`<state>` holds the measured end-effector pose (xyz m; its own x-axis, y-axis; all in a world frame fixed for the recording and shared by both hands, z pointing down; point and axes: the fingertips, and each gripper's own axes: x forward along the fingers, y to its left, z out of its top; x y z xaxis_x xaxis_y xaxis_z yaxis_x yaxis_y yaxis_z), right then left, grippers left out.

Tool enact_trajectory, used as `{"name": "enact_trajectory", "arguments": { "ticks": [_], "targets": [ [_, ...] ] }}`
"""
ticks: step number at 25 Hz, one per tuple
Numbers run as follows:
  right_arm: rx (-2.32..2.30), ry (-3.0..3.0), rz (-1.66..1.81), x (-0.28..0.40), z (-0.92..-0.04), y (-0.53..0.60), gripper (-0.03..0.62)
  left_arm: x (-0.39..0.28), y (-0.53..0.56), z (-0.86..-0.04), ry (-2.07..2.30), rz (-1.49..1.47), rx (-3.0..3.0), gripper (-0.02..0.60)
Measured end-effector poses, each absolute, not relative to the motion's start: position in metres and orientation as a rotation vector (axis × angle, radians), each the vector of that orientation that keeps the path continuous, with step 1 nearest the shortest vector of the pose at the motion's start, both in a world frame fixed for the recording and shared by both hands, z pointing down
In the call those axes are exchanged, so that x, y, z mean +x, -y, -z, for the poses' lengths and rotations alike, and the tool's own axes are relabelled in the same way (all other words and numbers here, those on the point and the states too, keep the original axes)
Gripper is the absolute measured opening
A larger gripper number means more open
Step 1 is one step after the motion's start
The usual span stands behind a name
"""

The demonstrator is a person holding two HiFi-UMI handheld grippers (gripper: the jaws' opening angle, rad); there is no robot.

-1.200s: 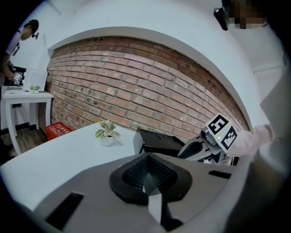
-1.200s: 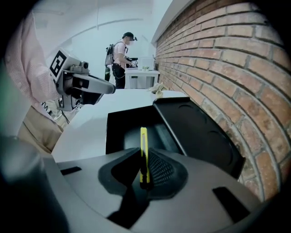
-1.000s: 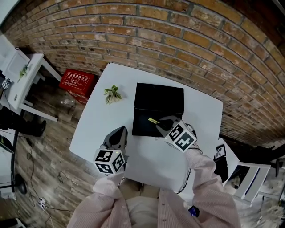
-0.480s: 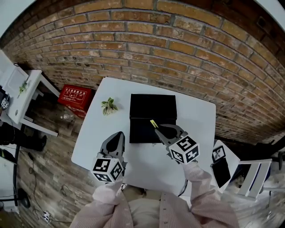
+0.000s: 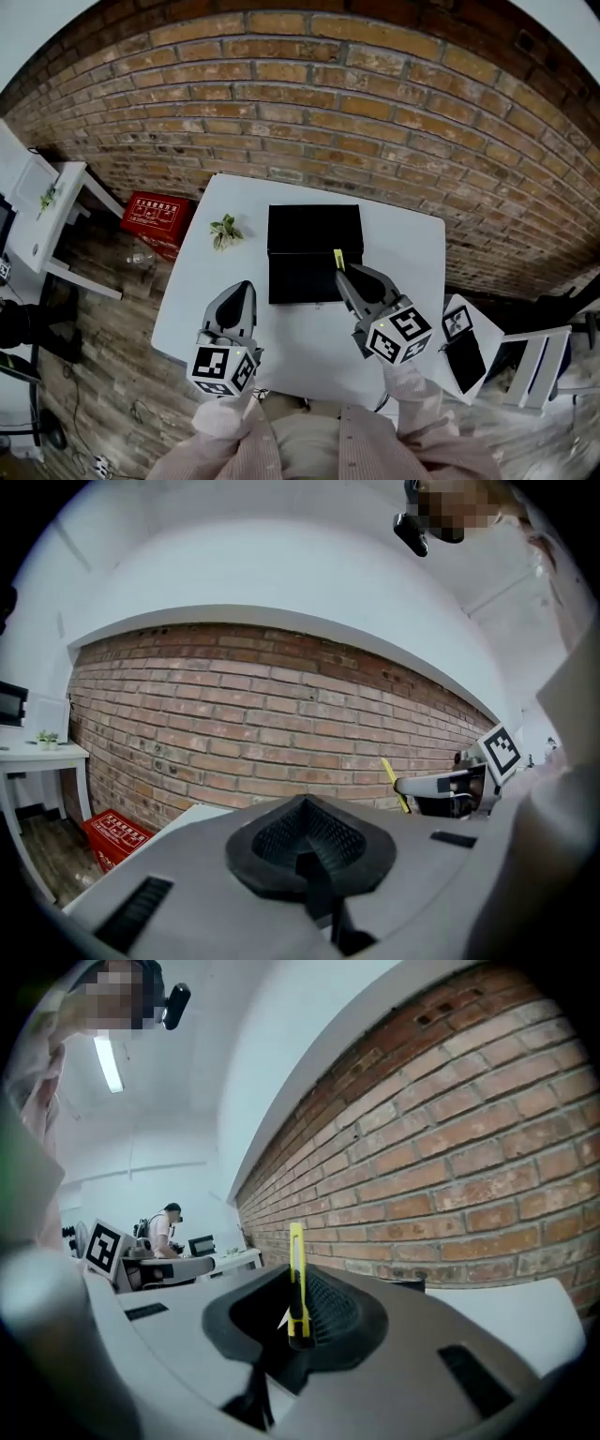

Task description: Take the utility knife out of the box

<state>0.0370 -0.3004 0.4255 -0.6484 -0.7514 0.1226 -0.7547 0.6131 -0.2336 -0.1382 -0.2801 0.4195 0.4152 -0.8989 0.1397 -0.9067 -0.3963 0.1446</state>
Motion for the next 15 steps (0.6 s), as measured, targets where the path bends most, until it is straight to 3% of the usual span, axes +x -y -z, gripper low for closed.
{"name": "enact_trajectory", "arguments": {
  "ticks": [15],
  "targets": [
    [1.566, 2.860, -0.309, 0.079, -0.368, 0.271, 0.052, -0.153, 0.261, -0.377, 1.695, -0.001, 2.526, -0.008]
  ]
}}
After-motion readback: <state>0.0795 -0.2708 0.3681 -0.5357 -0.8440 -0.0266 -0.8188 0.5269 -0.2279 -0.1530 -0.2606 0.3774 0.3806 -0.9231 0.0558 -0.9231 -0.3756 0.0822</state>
